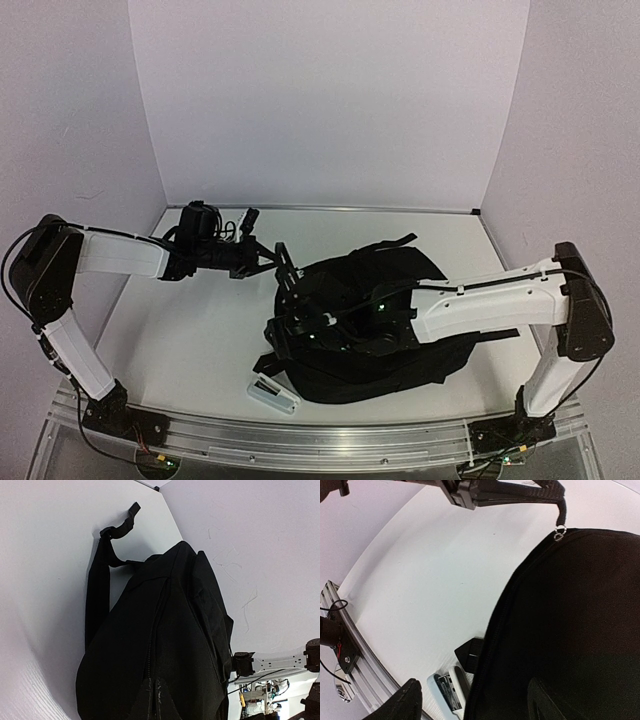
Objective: Pack the student bag
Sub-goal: Zip the student bag at the center of the board.
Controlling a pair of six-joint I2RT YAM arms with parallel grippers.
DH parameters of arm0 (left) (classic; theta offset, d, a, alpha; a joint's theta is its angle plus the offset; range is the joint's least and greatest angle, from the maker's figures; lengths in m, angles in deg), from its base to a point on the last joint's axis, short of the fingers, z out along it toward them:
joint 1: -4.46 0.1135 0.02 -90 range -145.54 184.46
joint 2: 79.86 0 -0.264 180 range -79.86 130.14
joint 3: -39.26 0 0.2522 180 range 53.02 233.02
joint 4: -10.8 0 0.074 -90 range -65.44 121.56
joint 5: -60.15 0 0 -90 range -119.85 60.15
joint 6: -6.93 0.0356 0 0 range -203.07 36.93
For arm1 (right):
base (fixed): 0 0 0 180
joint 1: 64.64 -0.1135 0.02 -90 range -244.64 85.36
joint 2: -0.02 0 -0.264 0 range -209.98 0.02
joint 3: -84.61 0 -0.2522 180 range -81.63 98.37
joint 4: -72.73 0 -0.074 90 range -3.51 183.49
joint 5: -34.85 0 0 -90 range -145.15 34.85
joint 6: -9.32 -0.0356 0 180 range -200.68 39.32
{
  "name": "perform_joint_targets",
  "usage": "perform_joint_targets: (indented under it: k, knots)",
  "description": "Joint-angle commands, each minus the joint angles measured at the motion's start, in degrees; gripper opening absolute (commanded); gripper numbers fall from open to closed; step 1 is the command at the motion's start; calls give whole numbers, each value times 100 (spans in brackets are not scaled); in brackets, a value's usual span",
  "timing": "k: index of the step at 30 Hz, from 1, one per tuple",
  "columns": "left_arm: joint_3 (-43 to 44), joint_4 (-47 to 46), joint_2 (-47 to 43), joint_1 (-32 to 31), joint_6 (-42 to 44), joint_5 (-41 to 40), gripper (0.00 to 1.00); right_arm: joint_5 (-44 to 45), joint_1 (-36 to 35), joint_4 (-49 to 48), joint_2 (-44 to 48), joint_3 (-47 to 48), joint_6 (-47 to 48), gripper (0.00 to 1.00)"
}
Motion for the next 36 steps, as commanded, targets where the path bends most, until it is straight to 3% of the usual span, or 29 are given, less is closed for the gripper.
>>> perform_joint_targets:
  k: [1,5,9,11,12,15,18,26,36]
  knots:
    - [87,-327,-152,36,42,-6,0,544,-151,66,-281,443,28,69]
    - [101,-339,-121,40,51,1,0,1778,-315,578,-813,772,-64,68]
    - [140,-337,-83,40,45,29,0,2399,-403,895,-1148,1082,-107,57]
    - [151,-330,-72,34,52,29,0,2518,-425,943,-1231,1158,-108,48]
    - [169,-316,-59,39,58,20,0,2627,-444,976,-1286,1220,-144,33]
    - [261,-247,-2,40,107,25,0,2636,-446,903,-1218,1153,-281,14]
    - [444,-85,121,31,210,74,0,2159,-447,362,-977,803,-16,2]
    - [1191,66,760,-49,434,416,0,666,-445,-1726,279,-829,450,0]
    - [2353,0,1813,-388,594,1022,0,220,-446,-2134,304,-1084,517,0]
